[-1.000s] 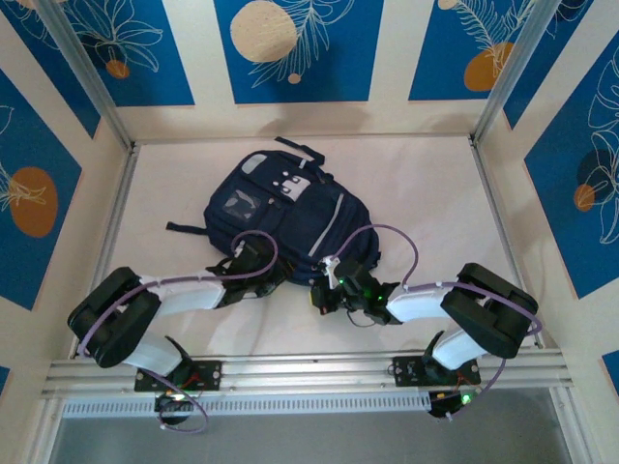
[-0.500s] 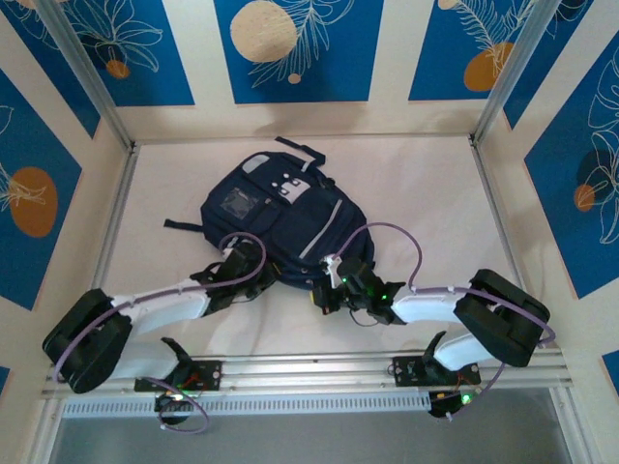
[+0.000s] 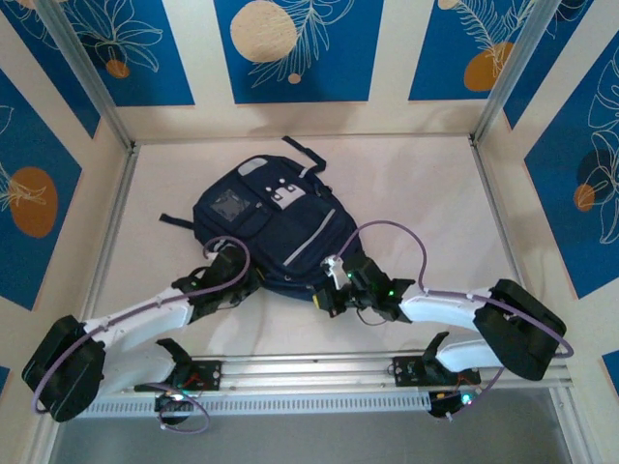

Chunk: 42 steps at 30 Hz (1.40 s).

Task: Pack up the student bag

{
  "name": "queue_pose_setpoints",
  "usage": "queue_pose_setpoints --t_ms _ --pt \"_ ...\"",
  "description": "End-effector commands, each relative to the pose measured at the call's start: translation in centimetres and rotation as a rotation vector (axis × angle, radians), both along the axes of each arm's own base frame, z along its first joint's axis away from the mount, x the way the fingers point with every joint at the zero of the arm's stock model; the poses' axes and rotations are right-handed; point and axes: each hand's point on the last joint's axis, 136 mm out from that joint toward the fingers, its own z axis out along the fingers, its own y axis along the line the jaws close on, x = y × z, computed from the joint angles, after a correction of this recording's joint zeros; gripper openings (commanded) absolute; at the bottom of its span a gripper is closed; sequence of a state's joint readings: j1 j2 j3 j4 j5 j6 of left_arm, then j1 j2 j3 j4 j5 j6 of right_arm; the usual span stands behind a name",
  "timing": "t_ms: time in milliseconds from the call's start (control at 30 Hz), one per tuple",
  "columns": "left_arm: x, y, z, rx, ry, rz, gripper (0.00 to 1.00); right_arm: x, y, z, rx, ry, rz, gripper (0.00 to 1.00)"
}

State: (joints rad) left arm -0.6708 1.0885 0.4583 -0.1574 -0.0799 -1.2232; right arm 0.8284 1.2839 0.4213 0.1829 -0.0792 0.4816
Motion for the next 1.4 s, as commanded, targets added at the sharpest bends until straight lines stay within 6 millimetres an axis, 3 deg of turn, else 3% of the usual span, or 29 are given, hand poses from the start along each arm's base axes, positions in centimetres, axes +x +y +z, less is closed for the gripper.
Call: queue_pose_setpoints --t_ms 0,167,267,367,467,567,667,833,967,1200,1367 --pt "-1.6 6.1 -2.8 0.206 0.103 0.105 0.06 -0.2 -2.0 -0.9 -0.080 0.043 -0.002 0.00" --pt "-0.9 8.2 -1.6 0.250 0.092 0.129 0.11 -0.6 -1.5 -1.1 -0.078 0.081 0.038 0.00" --pt "0.2 8.4 -0.6 0.270 0.070 0.099 0.21 -1.1 -0.2 -1.1 -0.038 0.119 0.071 0.00" --pt "1.8 6.3 0.4 0.243 0.030 -0.021 0.34 -1.4 1.6 -1.4 -0.007 0.146 0.087 0.00" --pt "2.7 2.8 0.2 0.168 0.031 -0.181 0.49 -1.9 3.7 -2.4 -0.008 0.180 0.111 0.00" --pt "2.2 1.6 -0.3 0.167 0.084 -0.223 0.55 -2.3 5.4 -4.0 -0.053 0.209 0.123 0.00" --pt "0.7 1.7 0.3 0.199 0.098 -0.197 0.61 -2.0 6.4 -5.2 -0.066 0.250 0.099 0.00" --pt "-1.9 2.0 1.4 0.124 0.114 -0.131 0.66 -1.1 7.4 -5.0 -0.040 0.247 0.063 0.00" --pt "-2.2 1.3 1.6 0.085 0.076 -0.127 0.67 -0.7 8.3 -4.3 -0.011 0.240 0.068 0.00" --pt "-3.3 -1.1 -1.3 0.016 0.177 -0.139 0.64 -0.9 8.2 -4.0 -0.005 0.251 0.067 0.00" --pt "-4.8 -0.6 -3.2 0.044 0.198 -0.094 0.58 -1.0 8.1 -4.1 -0.008 0.261 0.061 0.00"
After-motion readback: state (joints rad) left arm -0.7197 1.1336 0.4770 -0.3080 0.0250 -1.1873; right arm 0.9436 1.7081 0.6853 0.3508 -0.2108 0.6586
